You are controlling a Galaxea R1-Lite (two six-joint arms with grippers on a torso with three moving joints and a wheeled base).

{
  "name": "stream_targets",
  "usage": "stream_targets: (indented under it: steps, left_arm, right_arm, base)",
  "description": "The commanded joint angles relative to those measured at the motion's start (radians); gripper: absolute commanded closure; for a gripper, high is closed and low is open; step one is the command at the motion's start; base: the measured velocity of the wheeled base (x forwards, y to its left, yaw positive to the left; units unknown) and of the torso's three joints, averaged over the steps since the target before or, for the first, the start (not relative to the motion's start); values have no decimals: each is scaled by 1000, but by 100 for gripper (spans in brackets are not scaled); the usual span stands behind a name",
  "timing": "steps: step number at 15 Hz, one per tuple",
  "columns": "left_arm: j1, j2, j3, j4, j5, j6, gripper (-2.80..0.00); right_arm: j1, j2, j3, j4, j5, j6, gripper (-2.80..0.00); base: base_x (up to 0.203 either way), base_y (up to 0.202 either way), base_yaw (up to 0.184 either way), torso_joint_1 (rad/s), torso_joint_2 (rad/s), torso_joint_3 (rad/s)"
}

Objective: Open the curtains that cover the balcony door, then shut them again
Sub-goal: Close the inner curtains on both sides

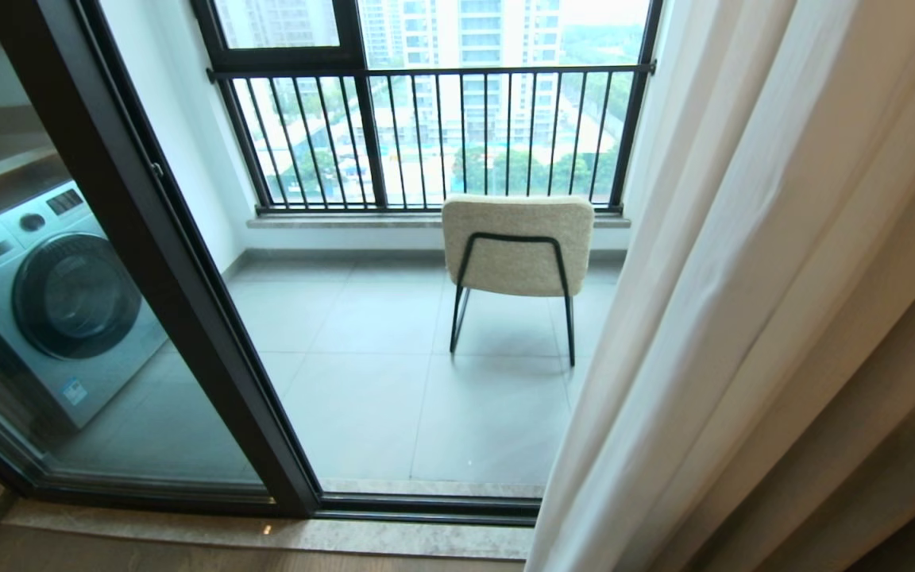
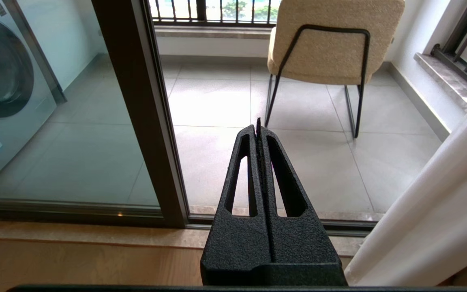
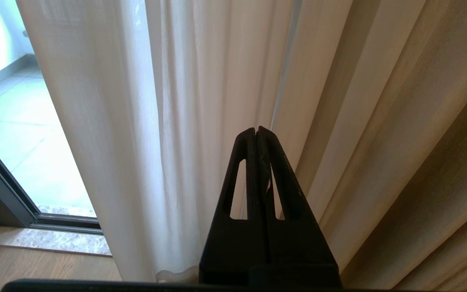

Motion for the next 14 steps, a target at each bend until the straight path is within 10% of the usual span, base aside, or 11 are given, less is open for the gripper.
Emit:
stream_targets:
  steps: [1,7,14]
  left_arm:
    - [0,0,0,0,0,0,0]
    - [-1,0,0,0,0,0,0]
    - [0,0,0,0,0,0,0]
  right_arm:
    - [0,2,0,-1,0,-2,0]
    - [0,2,-14,-26,37,-33,0]
    - [2,251,-379,14,336,-17,0]
  base:
    - [0,0,0,0,0,0]
    - [0,0,0,0,0,0]
    - [0,0,0,0,0,0]
